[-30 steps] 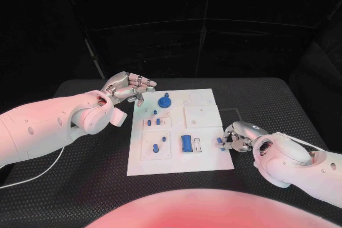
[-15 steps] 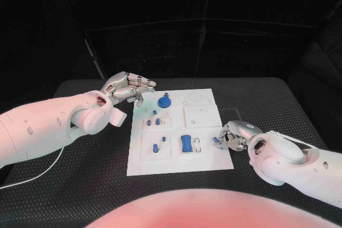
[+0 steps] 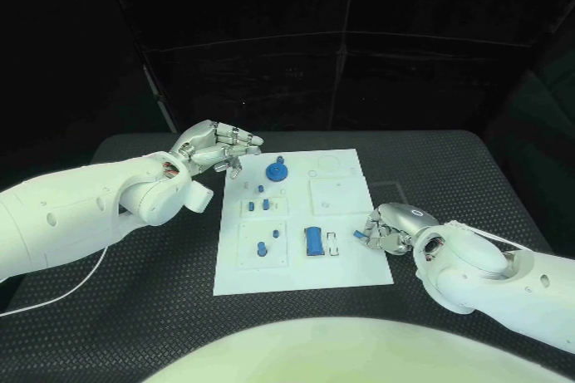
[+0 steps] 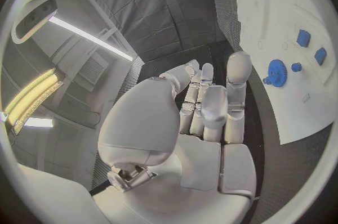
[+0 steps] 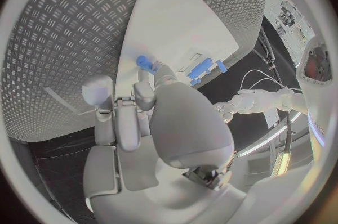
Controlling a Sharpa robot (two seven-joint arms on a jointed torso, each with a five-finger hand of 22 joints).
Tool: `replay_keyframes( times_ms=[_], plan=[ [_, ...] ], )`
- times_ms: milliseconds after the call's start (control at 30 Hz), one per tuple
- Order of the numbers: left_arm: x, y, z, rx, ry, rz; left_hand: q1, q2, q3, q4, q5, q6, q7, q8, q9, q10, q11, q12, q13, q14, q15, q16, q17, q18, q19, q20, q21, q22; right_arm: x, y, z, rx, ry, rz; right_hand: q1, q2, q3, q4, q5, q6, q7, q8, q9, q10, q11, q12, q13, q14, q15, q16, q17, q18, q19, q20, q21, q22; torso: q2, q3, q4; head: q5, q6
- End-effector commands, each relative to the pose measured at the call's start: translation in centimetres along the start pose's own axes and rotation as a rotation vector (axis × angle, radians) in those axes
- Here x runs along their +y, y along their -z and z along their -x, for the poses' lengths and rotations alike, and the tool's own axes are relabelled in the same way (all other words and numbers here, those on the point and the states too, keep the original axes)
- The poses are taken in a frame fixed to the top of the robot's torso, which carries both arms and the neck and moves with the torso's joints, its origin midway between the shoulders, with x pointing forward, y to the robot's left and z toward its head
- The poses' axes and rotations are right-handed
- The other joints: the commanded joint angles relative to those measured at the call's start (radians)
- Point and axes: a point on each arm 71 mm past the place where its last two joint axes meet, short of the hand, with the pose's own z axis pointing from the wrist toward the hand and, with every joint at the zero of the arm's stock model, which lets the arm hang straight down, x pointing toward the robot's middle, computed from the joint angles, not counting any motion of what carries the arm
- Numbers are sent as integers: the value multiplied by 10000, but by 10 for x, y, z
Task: Assemble the parts on the task board
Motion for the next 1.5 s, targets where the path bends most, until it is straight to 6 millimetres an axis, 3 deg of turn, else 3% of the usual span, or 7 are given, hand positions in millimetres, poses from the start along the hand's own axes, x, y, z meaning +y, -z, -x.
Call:
replay_keyframes(
  times_ms=[33, 167, 500, 867, 1033, 1133, 1500],
  plan=[
    [-1, -1, -1, 105, 82, -56, -80, 16, 43, 3, -27, -84, 16, 32, -12, -65, 4, 35, 9, -72, 17, 0, 2, 74, -51, -9, -49, -8, -1, 4, -7, 486, -974, -508, 12, -98, 162, 4, 109, 182, -77, 46, 117, 183, -70, 93, 146, 736, -84, 40, 1057, -111, 84, -21, 62, 49, 2, -13, 25, -41, -1],
    [-1, -1, -1, 103, 80, -51, -80, 16, 43, 3, -27, -84, 16, 32, -12, -65, 4, 35, 9, -72, 17, 0, 2, 74, -51, -9, -49, -8, 4, 7, -5, 375, -1638, -522, -232, -278, 431, 121, 107, 238, -87, -8, 162, 308, -78, 280, 322, 753, -92, 82, 1138, -134, 150, -22, 139, 183, 0, 0, 24, 2, -1],
    [-1, -1, -2, 115, 82, -43, -80, 16, 43, 3, -27, -84, 16, 32, -12, -65, 4, 35, 9, -72, 17, 0, 2, 74, -51, -9, -49, -8, 18, 14, 1, -232, -2571, -234, -743, -630, 683, 406, -4, 368, -120, -81, 242, 488, -100, 585, 611, 790, -105, 175, 1313, -182, 305, -37, 313, 495, 8, -8, 5, -18, -1],
    [-1, -2, -3, 140, 89, -45, -80, 16, 43, 3, -27, -84, 16, 32, -12, -65, 4, 35, 9, -72, 17, 0, 2, 74, -51, -9, -49, -8, 30, 11, -3, -128, -2999, -55, -898, -747, 736, 493, -15, 418, -127, -104, 272, 517, -106, 627, 653, 796, -110, 193, 1346, -189, 328, -43, 341, 540, 10, -18, 42, -36, -1],
    [-1, -2, -3, 149, 92, -44, -75, 26, 56, -7, -25, -86, 15, 41, -12, -84, 4, 53, 16, -73, 18, 7, 4, 78, -55, -6, -62, -20, 33, 5, -7, 159, -2979, -95, -1030, -798, 754, 572, 15, 447, -129, -123, 293, 532, -106, 648, 677, 797, -110, 199, 1358, -188, 325, -45, 343, 539, 9, -17, 26, -8, -1],
    [-1, -2, -3, 162, 97, -40, -75, 25, 56, -8, -25, -86, 15, 41, -12, -86, 3, 54, 16, -76, 18, 4, -4, 75, -49, -6, -51, -9, 35, 2, -10, 325, -2941, -104, -1149, -866, 746, 627, 280, 465, -132, -150, 320, 542, -106, 661, 696, 797, -111, 203, 1365, -187, 320, -46, 342, 538, 14, -19, 9, 7, -1],
    [-2, -2, -4, 191, 107, -23, -75, 25, 56, -8, -25, -86, 15, 41, -12, -86, 3, 54, 16, -76, 18, 4, -4, 75, -49, -6, -51, -9, 39, -7, -16, 589, -2619, -90, -1443, -894, 659, 790, 263, 512, -124, -172, 368, 556, -96, 665, 707, 797, -101, 207, 1374, -187, 312, -39, 342, 541, 12, -11, 17, 20, -1]
  ],
)
